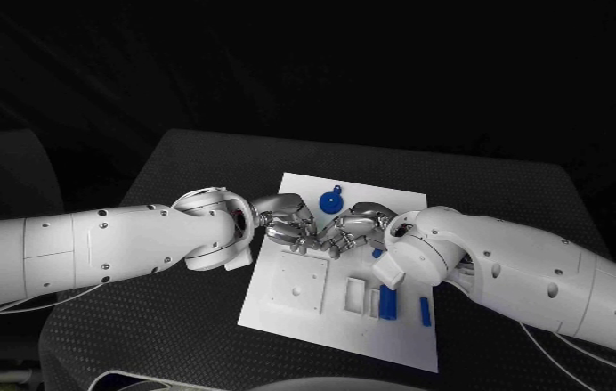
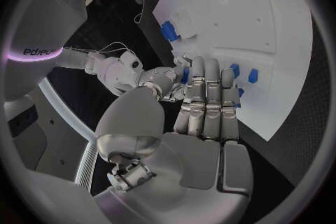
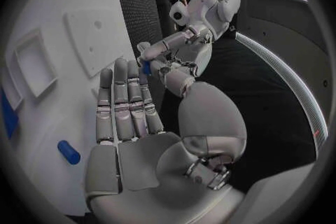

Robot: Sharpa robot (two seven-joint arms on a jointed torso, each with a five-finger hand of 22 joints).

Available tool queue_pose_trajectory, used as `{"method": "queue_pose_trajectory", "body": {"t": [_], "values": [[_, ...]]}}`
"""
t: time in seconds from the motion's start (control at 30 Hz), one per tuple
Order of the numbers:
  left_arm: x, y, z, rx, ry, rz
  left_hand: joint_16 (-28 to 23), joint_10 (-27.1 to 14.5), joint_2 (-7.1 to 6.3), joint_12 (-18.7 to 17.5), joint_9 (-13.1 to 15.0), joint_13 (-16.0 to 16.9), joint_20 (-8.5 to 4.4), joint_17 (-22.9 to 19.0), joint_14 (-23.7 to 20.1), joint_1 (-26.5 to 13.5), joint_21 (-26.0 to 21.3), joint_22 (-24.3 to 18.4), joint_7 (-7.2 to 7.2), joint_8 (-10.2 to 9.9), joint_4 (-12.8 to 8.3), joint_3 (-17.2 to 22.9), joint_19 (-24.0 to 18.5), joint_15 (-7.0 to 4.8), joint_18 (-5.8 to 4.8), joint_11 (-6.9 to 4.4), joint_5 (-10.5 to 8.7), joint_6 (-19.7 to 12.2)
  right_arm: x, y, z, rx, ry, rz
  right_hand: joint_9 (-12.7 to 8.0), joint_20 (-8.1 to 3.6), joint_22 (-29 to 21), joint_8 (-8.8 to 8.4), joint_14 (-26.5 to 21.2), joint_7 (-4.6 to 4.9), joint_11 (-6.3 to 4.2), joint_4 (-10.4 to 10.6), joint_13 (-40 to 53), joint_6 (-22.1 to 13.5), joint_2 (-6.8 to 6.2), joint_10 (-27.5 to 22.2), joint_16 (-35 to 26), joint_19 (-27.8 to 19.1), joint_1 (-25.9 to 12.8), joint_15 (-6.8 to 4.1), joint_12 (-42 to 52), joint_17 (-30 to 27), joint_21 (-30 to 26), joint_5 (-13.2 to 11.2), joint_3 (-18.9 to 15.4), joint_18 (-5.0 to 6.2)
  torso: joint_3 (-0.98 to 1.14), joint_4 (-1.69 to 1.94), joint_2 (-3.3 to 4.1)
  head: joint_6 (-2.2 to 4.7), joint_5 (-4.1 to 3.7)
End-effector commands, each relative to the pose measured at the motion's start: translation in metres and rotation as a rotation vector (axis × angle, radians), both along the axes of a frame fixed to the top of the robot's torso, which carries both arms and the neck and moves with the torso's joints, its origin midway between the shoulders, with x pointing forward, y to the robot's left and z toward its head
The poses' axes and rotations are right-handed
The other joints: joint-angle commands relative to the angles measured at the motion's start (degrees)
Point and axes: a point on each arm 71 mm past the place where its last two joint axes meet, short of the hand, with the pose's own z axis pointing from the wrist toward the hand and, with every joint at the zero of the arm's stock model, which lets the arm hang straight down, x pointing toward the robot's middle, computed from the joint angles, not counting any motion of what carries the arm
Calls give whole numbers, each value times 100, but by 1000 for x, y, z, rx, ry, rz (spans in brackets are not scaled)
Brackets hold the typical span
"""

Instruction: Assemble the parts on the task board

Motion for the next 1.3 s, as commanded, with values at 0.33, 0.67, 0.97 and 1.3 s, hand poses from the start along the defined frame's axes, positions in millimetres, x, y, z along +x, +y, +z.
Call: {"method": "queue_pose_trajectory", "body": {"t": [0.33, 0.67, 0.97, 1.3], "values": [[0, -1, -1, -10, 24, 19, 13, 15, -15, -13, -7, 9, -10, -13, 9, 7, 27, 124, -95, -27, 30, 44, 11, 20, -53, 14, 45, 116, 0, 3, 5, 33, -48, -23, 359, -11, 129, 105, 91, -93, -53, -31, 41, 66, 27, 87, 36, 37, 114, -45, 47, 14, 48, -28, -3, 42, 4, 0, -2, -5, -6], [2, 1, 0, -33, 26, 46, -56, -93, -524, -105, -165, 9, 36, -72, -89, -180, -9, 123, 74, -312, 294, -56, -69, 70, -32, 66, -185, -200, 2, 2, 4, 29, -46, -28, 403, -11, 127, 124, 127, -102, -69, -35, 58, 75, 17, 120, 56, 64, 115, -64, 64, 26, 69, -28, -22, 54, 5, -2, 0, -15, -15], [3, 4, -1, -28, 26, 56, -64, -106, -810, -121, -211, 16, 45, -83, -103, -155, -15, 122, 98, -348, 355, -66, -81, 78, -20, 72, -258, -228, 3, -1, 4, 27, -51, -41, 415, -12, 126, 130, 135, -105, -73, -38, 62, 80, 9, 127, 60, 70, 120, -68, 68, 29, 73, -28, -23, 58, 3, 2, -1, -16, -24], [3, 7, -1, -26, 25, 62, -60, -103, -911, -123, -223, 25, 48, -86, -102, -96, -14, 124, 92, -343, 361, -64, -84, 79, -16, 70, -269, -209, 5, -3, 4, 23, -62, -51, 427, -12, 125, 134, 142, -108, -76, -38, 67, 83, 3, 134, 63, 77, 124, -72, 71, 31, 79, -28, -22, 62, -1, 1, 0, -23, -27]]}}
